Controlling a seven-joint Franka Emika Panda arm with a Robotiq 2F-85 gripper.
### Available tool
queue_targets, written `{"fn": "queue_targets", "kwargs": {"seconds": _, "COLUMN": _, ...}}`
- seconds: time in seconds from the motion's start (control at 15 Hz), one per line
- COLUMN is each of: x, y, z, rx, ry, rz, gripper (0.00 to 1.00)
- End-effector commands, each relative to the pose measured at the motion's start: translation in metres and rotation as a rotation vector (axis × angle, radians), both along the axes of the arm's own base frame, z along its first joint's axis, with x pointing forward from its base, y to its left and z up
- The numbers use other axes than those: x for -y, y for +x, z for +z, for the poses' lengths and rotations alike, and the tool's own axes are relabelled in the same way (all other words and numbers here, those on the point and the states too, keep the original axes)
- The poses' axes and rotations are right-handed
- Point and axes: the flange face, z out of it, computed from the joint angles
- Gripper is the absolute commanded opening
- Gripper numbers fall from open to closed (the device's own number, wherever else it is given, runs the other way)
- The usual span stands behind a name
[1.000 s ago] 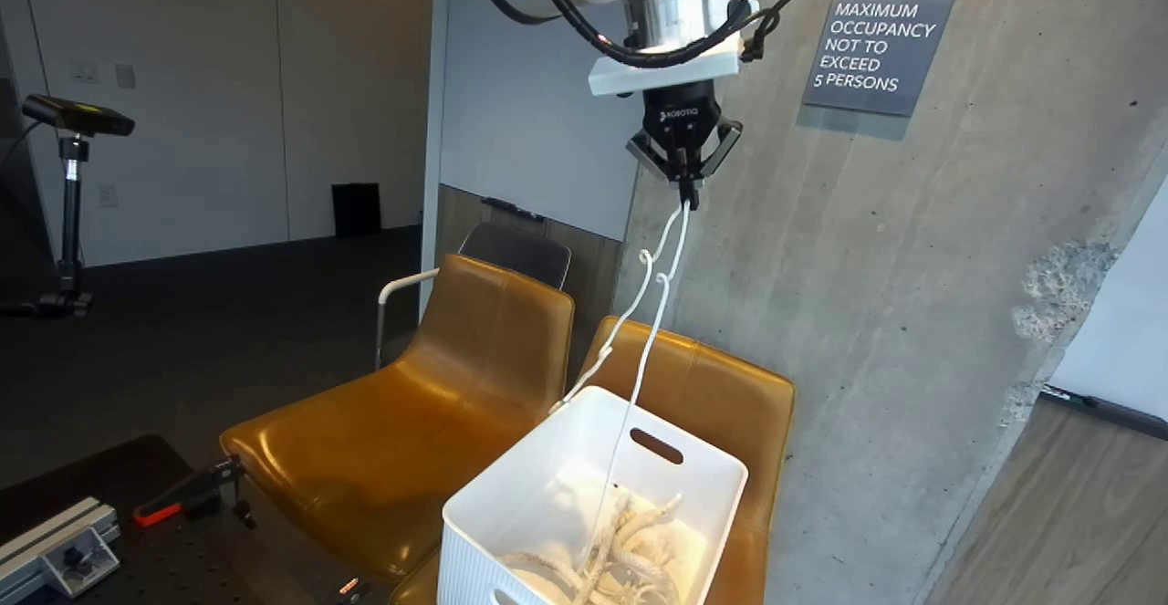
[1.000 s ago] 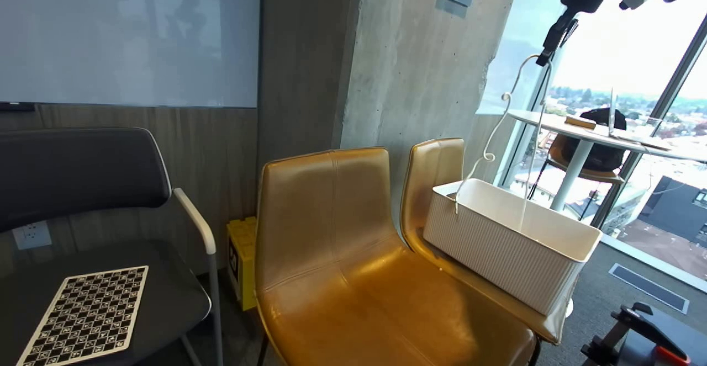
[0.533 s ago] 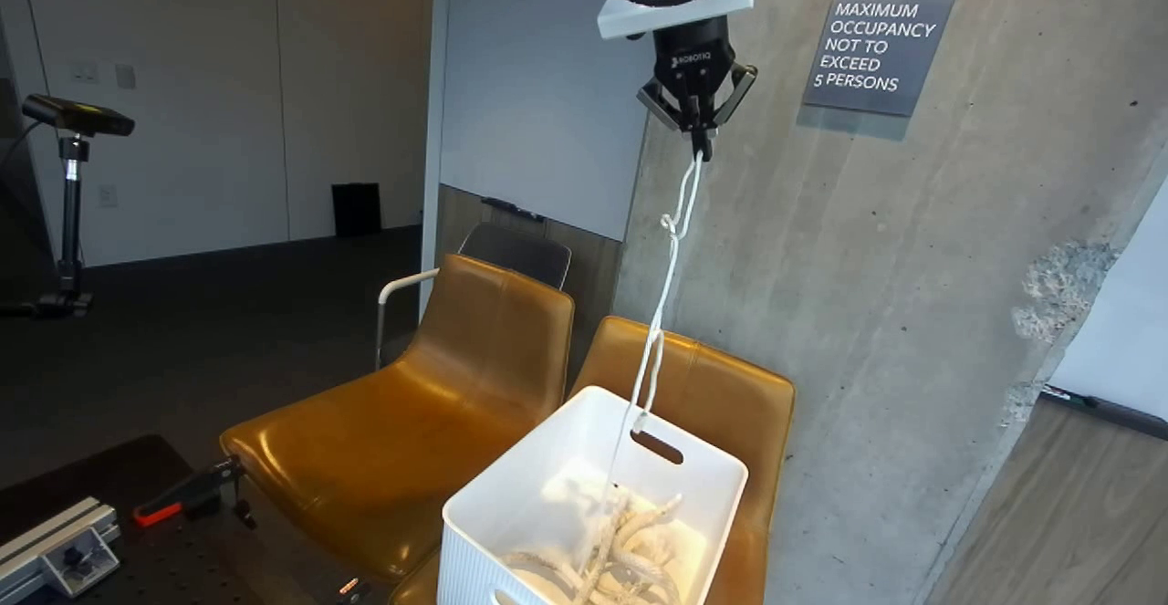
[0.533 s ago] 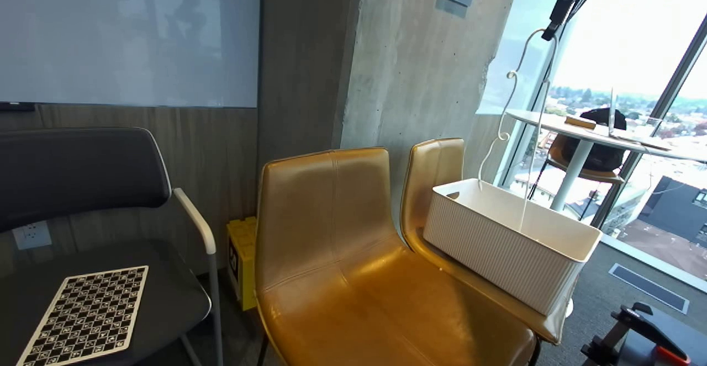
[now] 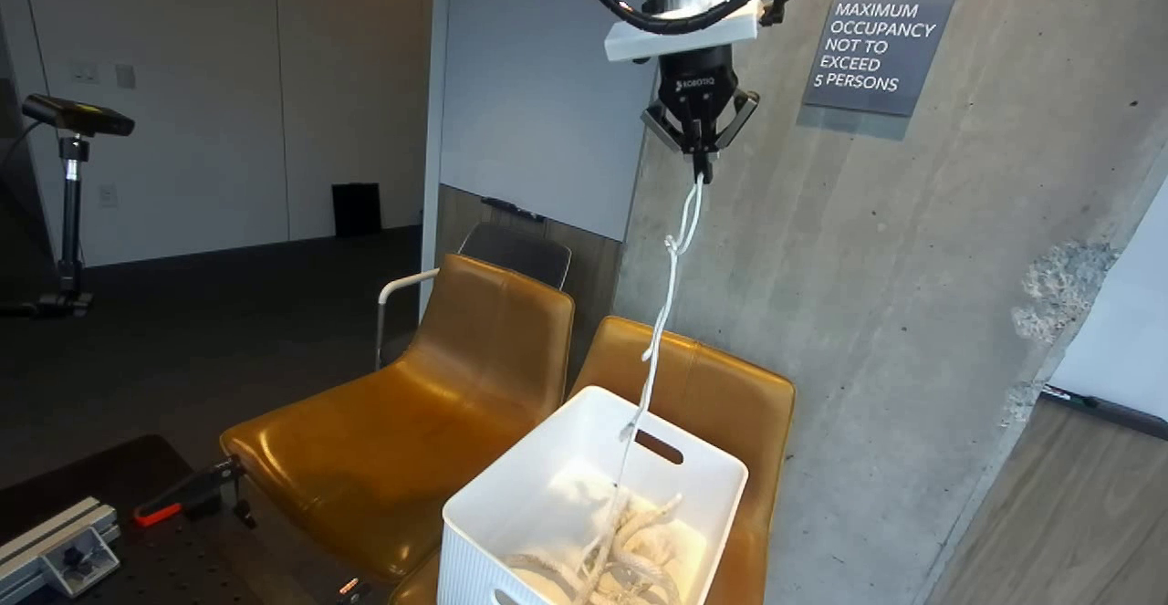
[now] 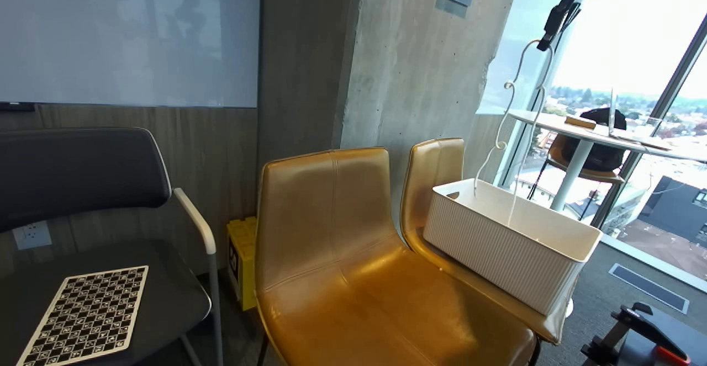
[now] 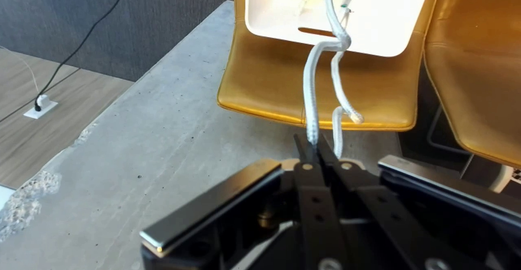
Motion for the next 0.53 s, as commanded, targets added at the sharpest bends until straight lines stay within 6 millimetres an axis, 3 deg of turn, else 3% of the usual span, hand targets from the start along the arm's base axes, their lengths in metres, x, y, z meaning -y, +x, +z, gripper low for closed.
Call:
{"fn": "queue_targets", "kwargs": {"seconds": 0.0, "x": 0.01, "y": 0.007, "z": -0.031, "rx": -0.025, "ry": 0.012, "rz": -0.005, "gripper": 0.01}}
{"fn": "queue_targets", "kwargs": {"seconds": 0.47, "x": 0.015, "y": 0.008, "z": -0.112, "rx": -0.143, "ry": 0.027, "rz": -0.002, "gripper": 0.01}}
